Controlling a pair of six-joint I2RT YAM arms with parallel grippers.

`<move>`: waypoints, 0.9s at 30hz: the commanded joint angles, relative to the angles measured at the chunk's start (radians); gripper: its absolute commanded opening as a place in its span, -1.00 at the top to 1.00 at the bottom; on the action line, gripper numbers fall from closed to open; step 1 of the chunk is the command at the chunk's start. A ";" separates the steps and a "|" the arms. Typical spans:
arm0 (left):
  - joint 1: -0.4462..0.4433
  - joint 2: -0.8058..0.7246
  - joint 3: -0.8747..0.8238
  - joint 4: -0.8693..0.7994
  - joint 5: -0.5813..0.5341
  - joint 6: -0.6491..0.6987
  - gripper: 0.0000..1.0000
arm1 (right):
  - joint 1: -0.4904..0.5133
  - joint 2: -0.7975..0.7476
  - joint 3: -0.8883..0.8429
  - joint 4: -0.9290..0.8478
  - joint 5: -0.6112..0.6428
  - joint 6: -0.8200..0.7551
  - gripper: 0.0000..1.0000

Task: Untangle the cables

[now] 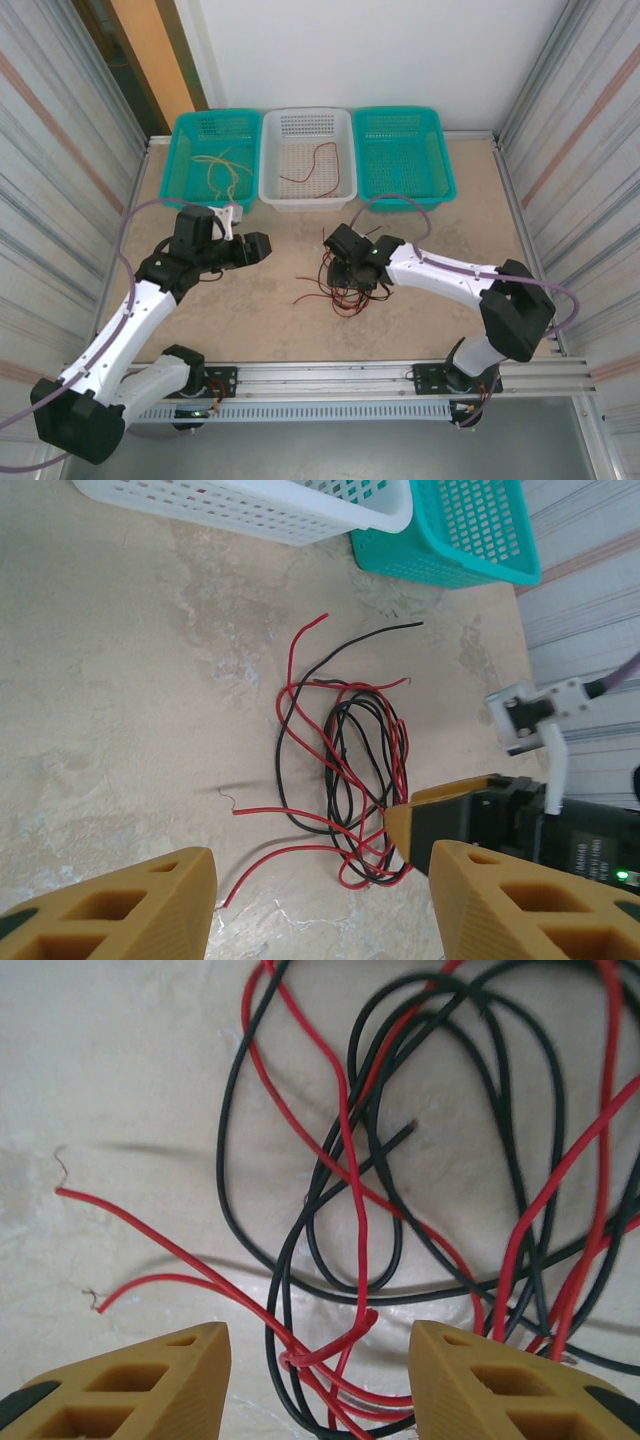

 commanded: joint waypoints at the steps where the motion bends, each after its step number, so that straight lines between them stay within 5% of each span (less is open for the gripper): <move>1: 0.005 0.005 0.009 0.031 0.033 -0.008 -0.18 | 0.004 0.049 0.008 0.043 -0.026 0.057 0.12; 10: 0.006 -0.016 0.011 0.049 0.050 -0.006 -0.20 | 0.013 0.053 0.082 0.028 0.009 -0.005 0.98; 18: -0.021 -0.024 -0.014 0.259 0.181 -0.059 -0.20 | 0.118 -0.138 0.206 -0.043 0.179 -0.158 1.00; 27: -0.239 0.040 0.020 0.463 0.161 -0.002 -0.10 | 0.100 -0.347 0.279 0.107 0.193 -0.283 1.00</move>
